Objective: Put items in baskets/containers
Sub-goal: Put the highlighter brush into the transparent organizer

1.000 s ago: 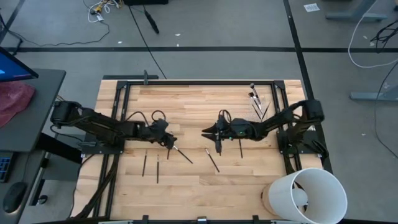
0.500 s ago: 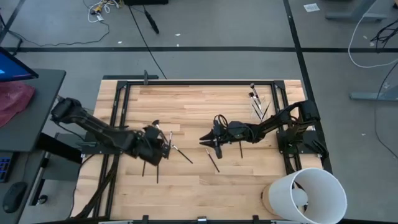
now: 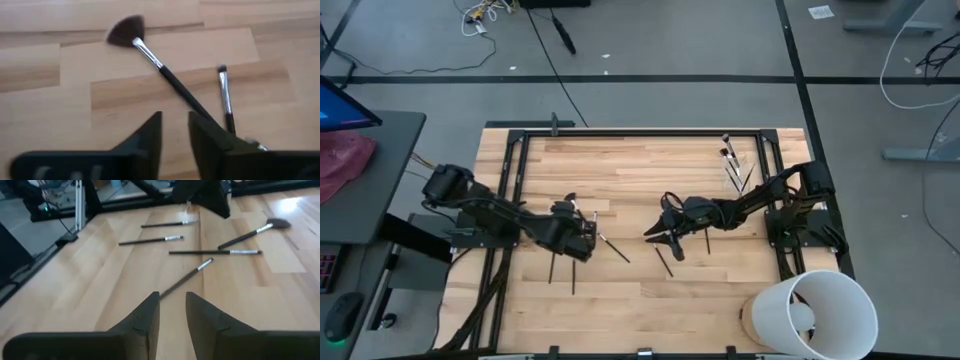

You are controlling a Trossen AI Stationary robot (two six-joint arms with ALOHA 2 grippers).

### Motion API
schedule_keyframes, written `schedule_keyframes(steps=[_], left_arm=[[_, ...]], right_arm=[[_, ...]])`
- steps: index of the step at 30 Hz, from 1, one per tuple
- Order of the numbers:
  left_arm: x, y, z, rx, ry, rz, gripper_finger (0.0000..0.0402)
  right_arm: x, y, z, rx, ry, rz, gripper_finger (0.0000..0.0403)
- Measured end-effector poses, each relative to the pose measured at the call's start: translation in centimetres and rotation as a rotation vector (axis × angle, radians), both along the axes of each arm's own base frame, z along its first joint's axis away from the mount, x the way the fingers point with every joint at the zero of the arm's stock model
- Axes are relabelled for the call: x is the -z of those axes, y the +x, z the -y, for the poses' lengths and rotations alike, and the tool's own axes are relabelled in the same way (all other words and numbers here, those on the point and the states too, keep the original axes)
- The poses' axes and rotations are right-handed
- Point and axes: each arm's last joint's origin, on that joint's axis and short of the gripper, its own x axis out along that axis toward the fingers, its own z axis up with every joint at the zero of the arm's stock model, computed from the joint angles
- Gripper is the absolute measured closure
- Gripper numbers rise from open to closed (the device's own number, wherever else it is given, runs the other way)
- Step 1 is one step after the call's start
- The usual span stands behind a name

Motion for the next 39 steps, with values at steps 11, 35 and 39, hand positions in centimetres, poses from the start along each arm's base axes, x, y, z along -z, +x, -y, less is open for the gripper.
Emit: schedule_keyframes(steps=[11, 35, 39], left_arm=[[1.9, 1.8, -1.5, -0.094, 0.107, 0.068, 0.017], [5.9, 2.2, -1.6, -0.104, 0.153, -0.075, 0.0383], [4.8, 1.9, -1.0, -0.064, 0.136, -0.045, 0.0385]], right_arm=[[0.5, -0.2, 0.0, -0.008, -0.023, -0.045, 0.0308], [0.0, -0.9, 0.4, -0.01, -0.054, -0.122, 0.0308], [-0.9, -1.7, 0.5, -0.023, -0.091, -0.174, 0.0308]])
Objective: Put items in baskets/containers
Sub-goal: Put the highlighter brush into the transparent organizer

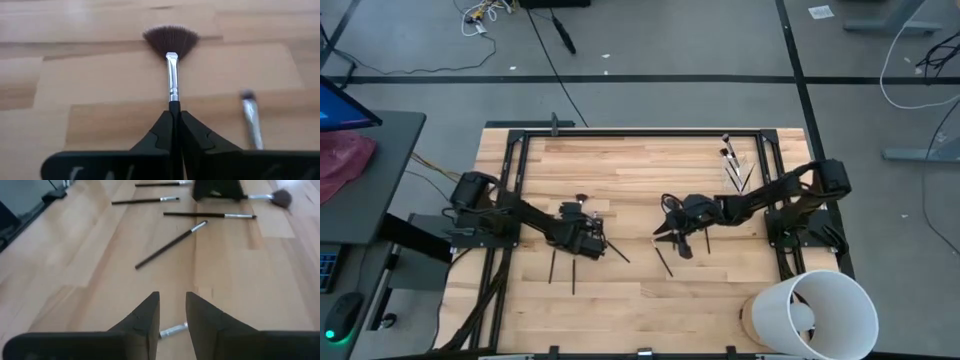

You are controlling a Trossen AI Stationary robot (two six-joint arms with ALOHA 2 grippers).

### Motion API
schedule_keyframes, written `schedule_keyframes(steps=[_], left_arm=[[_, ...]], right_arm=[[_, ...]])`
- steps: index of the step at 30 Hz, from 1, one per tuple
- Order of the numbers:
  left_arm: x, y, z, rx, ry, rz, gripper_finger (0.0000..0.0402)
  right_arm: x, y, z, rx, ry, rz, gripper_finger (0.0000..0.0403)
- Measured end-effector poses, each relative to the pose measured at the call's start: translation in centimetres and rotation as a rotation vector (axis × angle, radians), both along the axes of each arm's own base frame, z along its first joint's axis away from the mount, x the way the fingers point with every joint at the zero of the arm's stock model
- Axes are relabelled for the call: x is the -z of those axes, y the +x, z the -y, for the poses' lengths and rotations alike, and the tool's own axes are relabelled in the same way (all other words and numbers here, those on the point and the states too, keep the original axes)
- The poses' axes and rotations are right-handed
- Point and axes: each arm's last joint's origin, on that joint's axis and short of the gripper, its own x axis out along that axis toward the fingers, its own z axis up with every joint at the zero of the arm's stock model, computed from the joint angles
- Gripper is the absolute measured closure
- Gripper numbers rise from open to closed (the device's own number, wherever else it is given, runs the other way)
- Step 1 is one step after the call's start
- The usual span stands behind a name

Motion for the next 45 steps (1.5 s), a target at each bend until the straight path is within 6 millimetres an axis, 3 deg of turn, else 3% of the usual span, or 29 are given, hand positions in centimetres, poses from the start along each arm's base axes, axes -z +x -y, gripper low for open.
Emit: schedule_keyframes(steps=[9, 14, 22, 27, 32, 39, 45], left_arm=[[-2.8, 0.2, 0.9, 0.147, 0.147, 0.112, 0.0385], [-3.2, 1.3, 1.4, 0.257, 0.274, 0.149, 0.0385], [-3.8, 2.9, 0.9, 0.381, 0.438, 0.063, 0.0385], [-4.1, 4.4, -0.8, 0.479, 0.413, -0.009, 0.0385], [-5.1, 6.7, -3.5, 0.646, 0.392, -0.001, 0.0385], [-6.7, 8.6, -7.3, 0.883, 0.44, 0.095, 0.0385], [-7.5, 9.1, -8.9, 1.026, 0.51, 0.128, 0.0385]], right_arm=[[-2.0, -0.8, 0.2, -0.001, -0.069, 0.032, 0.0308], [-1.8, -0.1, 0.6, -0.003, -0.111, 0.102, 0.0308], [-0.8, 0.9, 4.3, 0.148, -0.07, 0.177, 0.0301], [-1.0, 0.4, 7.7, 0.29, 0.045, 0.173, 0.0278], [-0.6, -0.1, 9.1, 0.339, 0.106, 0.124, 0.0248], [1.1, -0.9, 8.2, 0.359, 0.172, -0.085, 0.0221], [0.9, -1.1, 6.4, 0.354, 0.222, 0.062, 0.0228]])
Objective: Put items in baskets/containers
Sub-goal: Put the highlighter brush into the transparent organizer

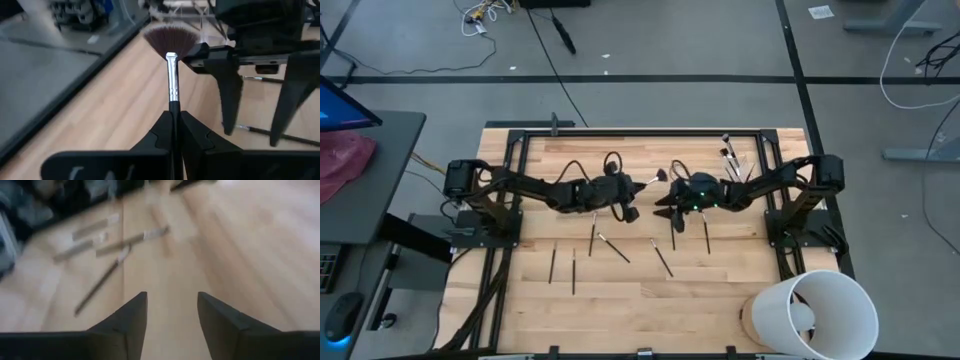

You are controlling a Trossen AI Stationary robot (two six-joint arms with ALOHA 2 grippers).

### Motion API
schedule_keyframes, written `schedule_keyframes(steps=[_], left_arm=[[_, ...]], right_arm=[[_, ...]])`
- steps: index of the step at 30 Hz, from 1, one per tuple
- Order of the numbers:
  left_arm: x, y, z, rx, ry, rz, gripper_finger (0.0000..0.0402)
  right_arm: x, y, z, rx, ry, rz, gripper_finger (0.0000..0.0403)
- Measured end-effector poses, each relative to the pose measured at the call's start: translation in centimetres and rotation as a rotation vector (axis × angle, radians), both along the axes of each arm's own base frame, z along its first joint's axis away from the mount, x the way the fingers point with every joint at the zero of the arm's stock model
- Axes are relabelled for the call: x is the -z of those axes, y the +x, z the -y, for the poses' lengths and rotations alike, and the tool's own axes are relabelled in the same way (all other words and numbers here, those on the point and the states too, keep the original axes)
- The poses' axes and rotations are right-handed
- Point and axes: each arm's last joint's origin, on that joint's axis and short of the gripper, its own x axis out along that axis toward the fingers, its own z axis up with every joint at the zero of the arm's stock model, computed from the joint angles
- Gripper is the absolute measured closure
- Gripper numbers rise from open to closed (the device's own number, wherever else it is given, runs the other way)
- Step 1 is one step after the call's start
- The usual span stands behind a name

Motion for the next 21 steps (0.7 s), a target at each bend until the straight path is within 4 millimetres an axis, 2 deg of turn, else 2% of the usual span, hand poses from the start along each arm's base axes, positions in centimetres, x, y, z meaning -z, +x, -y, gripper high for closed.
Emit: schedule_keyframes(steps=[5, 9, 15, 21], left_arm=[[-0.9, 0.4, -0.3, 0.049, 0.059, 0.072, 0.0386], [-1.7, 0.6, -1.2, 0.113, 0.058, 0.161, 0.0386], [-2.6, 0.4, -3.3, 0.188, 0.069, 0.256, 0.0386], [-2.9, 0.2, -4.4, 0.263, 0.097, 0.277, 0.0385]], right_arm=[[-0.1, -2.6, -0.1, 0.283, 0.012, 0.253, 0.0239], [-1.0, -3.8, -0.1, 0.331, 0.001, 0.416, 0.0241], [-2.7, -3.4, -0.1, 0.308, -0.096, 0.556, 0.0241], [-4.1, -2.0, 0.3, 0.335, -0.198, 0.596, 0.0241]])
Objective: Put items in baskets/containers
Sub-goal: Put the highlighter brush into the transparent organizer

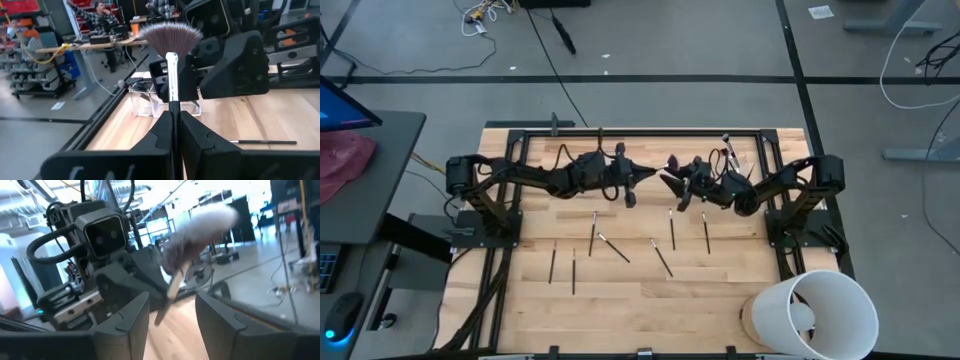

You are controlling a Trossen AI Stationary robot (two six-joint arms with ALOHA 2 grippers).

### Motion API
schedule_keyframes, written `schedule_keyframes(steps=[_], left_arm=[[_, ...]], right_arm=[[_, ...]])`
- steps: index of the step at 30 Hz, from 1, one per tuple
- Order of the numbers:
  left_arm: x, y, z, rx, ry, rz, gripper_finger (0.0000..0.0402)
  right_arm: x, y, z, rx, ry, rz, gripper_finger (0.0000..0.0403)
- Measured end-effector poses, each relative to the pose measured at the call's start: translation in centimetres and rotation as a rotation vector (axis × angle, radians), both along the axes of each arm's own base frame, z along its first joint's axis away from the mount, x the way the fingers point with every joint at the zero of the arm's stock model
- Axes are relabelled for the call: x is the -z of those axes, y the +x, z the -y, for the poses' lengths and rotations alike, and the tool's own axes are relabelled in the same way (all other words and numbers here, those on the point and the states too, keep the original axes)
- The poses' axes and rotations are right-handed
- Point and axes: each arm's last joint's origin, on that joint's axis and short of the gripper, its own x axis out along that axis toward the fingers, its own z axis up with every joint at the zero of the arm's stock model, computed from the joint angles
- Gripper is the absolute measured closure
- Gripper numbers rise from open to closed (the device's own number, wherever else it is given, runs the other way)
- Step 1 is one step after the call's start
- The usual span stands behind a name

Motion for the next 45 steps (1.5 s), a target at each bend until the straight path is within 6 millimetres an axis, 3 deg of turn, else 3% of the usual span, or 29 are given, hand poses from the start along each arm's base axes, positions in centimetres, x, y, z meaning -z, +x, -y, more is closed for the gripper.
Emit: schedule_keyframes(steps=[7, 16, 23, 27, 31, 36, 45], left_arm=[[-0.2, 0.0, -0.1, 0.008, 0.04, 0.009, 0.0384], [-0.1, 0.0, -0.1, 0.008, 0.043, 0.006, 0.0376], [0.0, 0.0, -0.1, 0.004, 0.03, -0.003, 0.0341], [0.3, 0.0, -0.2, -0.008, 0.024, -0.039, 0.0299], [0.9, -0.2, -0.4, -0.033, 0.006, -0.097, 0.0244], [1.2, -0.3, -0.7, -0.058, -0.023, -0.125, 0.0196], [1.2, -0.4, -0.8, -0.059, -0.021, -0.123, 0.0189]], right_arm=[[-0.8, 1.2, 0.3, 0.043, -0.095, -0.033, 0.0257], [-0.9, 1.3, 0.2, 0.036, -0.134, -0.043, 0.0385], [-1.2, 1.1, 0.2, 0.039, -0.141, -0.05, 0.0393], [-2.3, 0.6, 0.3, 0.087, -0.152, -0.09, 0.0395], [-3.8, -0.8, 1.0, 0.204, -0.15, -0.211, 0.0396], [-5.9, -4.2, 2.4, 0.381, -0.104, -0.346, 0.0397], [-7.0, -10.1, 5.1, 0.684, 0.058, -0.483, 0.0397]])
